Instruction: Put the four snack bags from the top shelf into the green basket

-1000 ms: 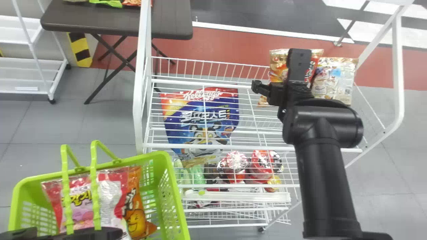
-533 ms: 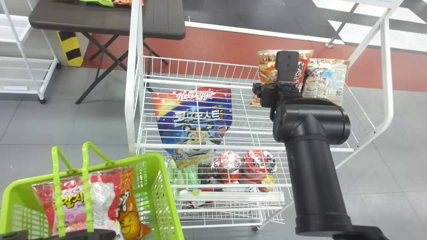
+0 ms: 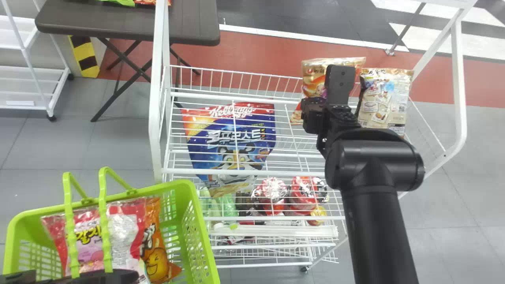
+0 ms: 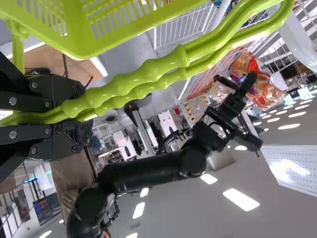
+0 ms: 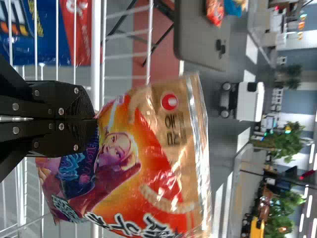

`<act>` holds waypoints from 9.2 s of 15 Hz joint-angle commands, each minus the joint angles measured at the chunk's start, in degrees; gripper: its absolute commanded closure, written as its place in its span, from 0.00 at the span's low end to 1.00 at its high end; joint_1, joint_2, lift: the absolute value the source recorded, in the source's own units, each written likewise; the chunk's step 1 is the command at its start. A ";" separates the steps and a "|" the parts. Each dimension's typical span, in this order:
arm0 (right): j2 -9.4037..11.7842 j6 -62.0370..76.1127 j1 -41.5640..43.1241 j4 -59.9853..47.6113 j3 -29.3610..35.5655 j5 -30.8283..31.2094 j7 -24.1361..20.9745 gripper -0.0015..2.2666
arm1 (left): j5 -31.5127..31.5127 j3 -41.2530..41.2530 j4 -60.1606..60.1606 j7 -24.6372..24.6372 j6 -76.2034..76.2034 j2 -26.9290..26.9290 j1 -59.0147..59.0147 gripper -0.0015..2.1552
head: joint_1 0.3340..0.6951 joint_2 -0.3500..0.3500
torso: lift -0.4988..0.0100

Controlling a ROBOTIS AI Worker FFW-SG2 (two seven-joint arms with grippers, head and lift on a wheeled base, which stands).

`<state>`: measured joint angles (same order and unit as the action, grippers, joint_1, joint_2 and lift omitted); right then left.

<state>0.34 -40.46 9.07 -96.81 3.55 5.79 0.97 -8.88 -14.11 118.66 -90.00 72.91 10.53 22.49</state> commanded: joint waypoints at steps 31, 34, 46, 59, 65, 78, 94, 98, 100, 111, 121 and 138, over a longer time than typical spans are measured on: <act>6.51 -49.62 -26.21 -43.12 -27.98 -19.41 7.38 0.64 | 0.35 0.40 -2.91 -0.57 -0.88 -0.34 -2.72 1.00 | 1.00 0.98 | 0.98; 6.60 -49.62 -27.27 -46.10 -24.99 -20.47 9.13 0.00 | 0.53 0.40 -3.08 -0.57 -0.88 -0.42 -2.81 1.00 | 1.00 1.00 | 0.98; 4.93 -14.35 -18.92 -28.70 4.01 -13.70 3.95 0.04 | -5.71 -1.01 -6.78 -0.57 1.06 0.10 -4.21 1.00 | 1.00 0.33 | 0.98; 7.83 -2.22 1.38 3.11 18.34 0.54 1.31 0.04 | -5.10 -1.36 -7.57 -0.57 1.23 0.10 -4.56 1.00 | 1.00 0.00 | 0.98; 8.10 15.01 9.73 22.01 17.98 0.80 5.27 0.08 | -4.66 -1.89 -8.18 -0.57 1.23 -0.16 -4.48 1.00 | 1.00 0.00 | 0.98; 7.57 12.19 0.51 5.84 18.69 -9.48 5.18 1.00 | -4.66 -2.50 -10.03 -0.57 0.88 -0.16 -5.00 1.00 | 1.00 0.00 | 0.98; 4.05 -49.62 -22.08 -46.54 -3.99 -33.48 10.28 1.00 | -3.78 -1.18 -10.38 -0.57 1.06 -0.51 -7.03 1.00 | 1.00 0.54 | 0.98; 2.91 -49.62 -17.16 -35.47 -12.25 -37.26 10.01 1.00 | -4.13 -0.30 -10.29 -0.57 1.76 -0.69 -7.29 1.00 | 1.00 0.74 | 0.98; 2.65 -49.62 -14.79 -29.58 -16.47 -37.61 9.49 1.00 | -4.48 0.49 -10.12 -0.57 2.64 -0.69 -7.64 1.00 | 1.00 0.86 | 0.98; -0.39 -45.81 -7.23 -13.76 -25.26 -36.03 8.43 0.92 | -8.26 1.63 -10.20 -0.57 6.86 0.02 -8.61 1.00 | 1.00 1.00 | 0.98; 1.15 -49.62 -15.58 -39.07 -4.08 -39.72 12.21 0.01 | -7.65 0.40 -13.28 -0.57 6.51 0.37 -9.75 1.00 | 1.00 0.92 | 0.98; 0.98 15.01 -32.54 -24.57 2.69 -9.48 11.77 0.01 | -7.65 -1.71 -14.16 -0.57 5.28 0.46 -8.52 1.00 | 1.00 0.31 | 0.98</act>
<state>1.31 -26.23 -23.01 -121.90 6.18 -4.03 12.74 -16.42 -15.73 104.32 -90.00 78.18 10.98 13.81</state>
